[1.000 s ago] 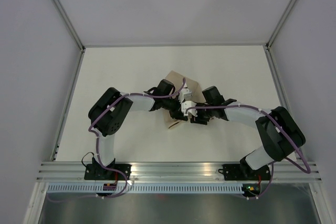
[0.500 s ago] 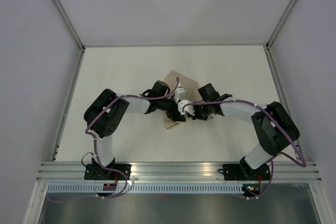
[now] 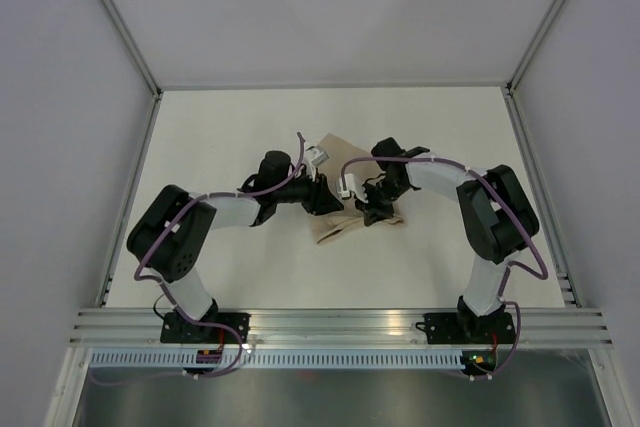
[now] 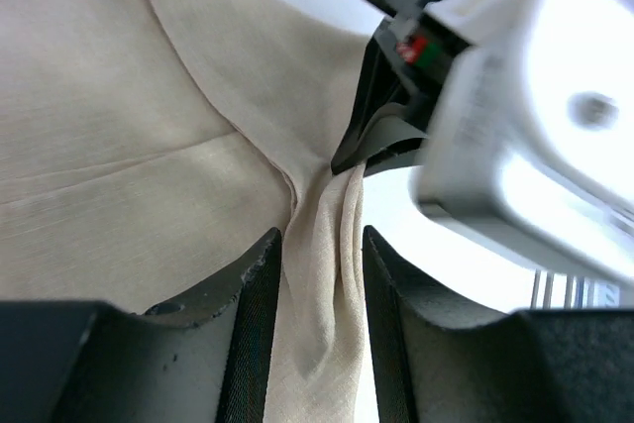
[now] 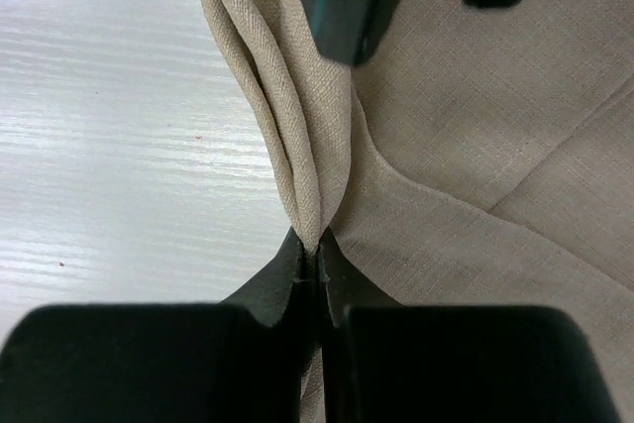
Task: Fold the napkin, place the utensils inside, and roll it up
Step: Roll the napkin with the utensil
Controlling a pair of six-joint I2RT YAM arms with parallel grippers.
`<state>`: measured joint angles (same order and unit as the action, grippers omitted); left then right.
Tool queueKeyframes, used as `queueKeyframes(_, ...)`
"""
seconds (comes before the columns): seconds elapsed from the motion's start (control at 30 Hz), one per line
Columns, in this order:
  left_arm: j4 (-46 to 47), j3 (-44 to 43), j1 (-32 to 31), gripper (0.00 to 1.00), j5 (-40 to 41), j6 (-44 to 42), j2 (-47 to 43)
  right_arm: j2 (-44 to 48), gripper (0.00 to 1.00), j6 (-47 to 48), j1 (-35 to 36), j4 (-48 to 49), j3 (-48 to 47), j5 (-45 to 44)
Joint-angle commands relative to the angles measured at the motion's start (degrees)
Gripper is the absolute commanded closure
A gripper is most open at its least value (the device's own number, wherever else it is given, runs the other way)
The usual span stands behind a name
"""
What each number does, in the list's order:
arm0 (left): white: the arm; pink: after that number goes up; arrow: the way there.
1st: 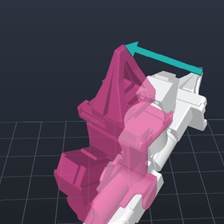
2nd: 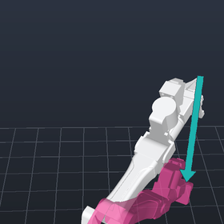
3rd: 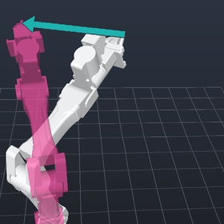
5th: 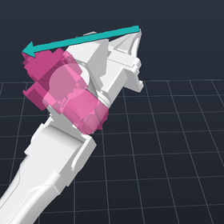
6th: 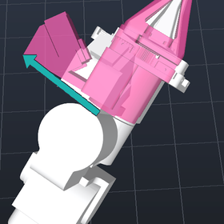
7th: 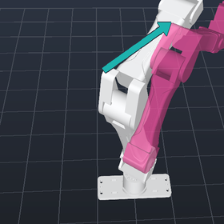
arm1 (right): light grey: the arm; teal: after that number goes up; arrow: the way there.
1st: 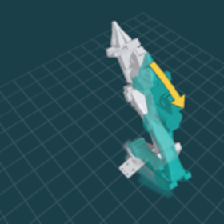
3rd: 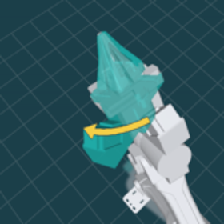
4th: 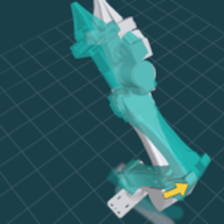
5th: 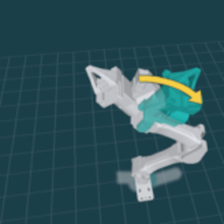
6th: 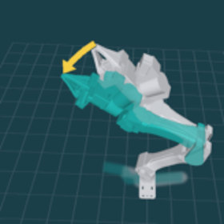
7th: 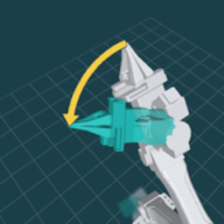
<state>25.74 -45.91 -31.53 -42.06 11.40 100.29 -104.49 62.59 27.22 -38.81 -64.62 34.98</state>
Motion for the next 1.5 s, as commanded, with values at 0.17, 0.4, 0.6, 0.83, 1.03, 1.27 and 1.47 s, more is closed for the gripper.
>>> queueKeyframes(0.17,21.7,10.5,1.5,0.58,15.4,9.3,-13.0,-13.1,1.0,7.8,-3.4,-21.7,-13.1,7.6)
queueKeyframes(0.4,25.3,16.3,-3.0,0.59,27.6,-0.5,-22.3,-22.5,0.99,11.2,-5.2,-32.6,-22.7,9.8)
queueKeyframes(0.6,13.8,11.2,-13.7,0.57,38.9,-20.3,-21.2,-28.8,1.0,11.9,-6.2,-38.4,-28.9,10.8)
queueKeyframes(0.83,3.5,5.9,-23.8,0.54,47.2,-37.5,-13.9,-34.6,0.99,11.5,-7.1,-44.3,-36.3,11.6)
queueKeyframes(1.03,3.2,4.3,-27.8,0.54,51.3,-44.8,-6.3,-36.0,1.0,9.2,-7.4,-44.0,-38.1,12.0)
queueKeyframes(1.27,4.1,3.4,-28.8,0.51,52.1,-51.1,-1.5,-37.4,1.0,7.4,-7.5,-44.3,-39.9,11.7)
queueKeyframes(1.47,4.9,3.2,-30.4,0.51,52.3,-54.1,0.9,-38.9,0.99,5.1,-7.6,-44.3,-41.7,11.7)
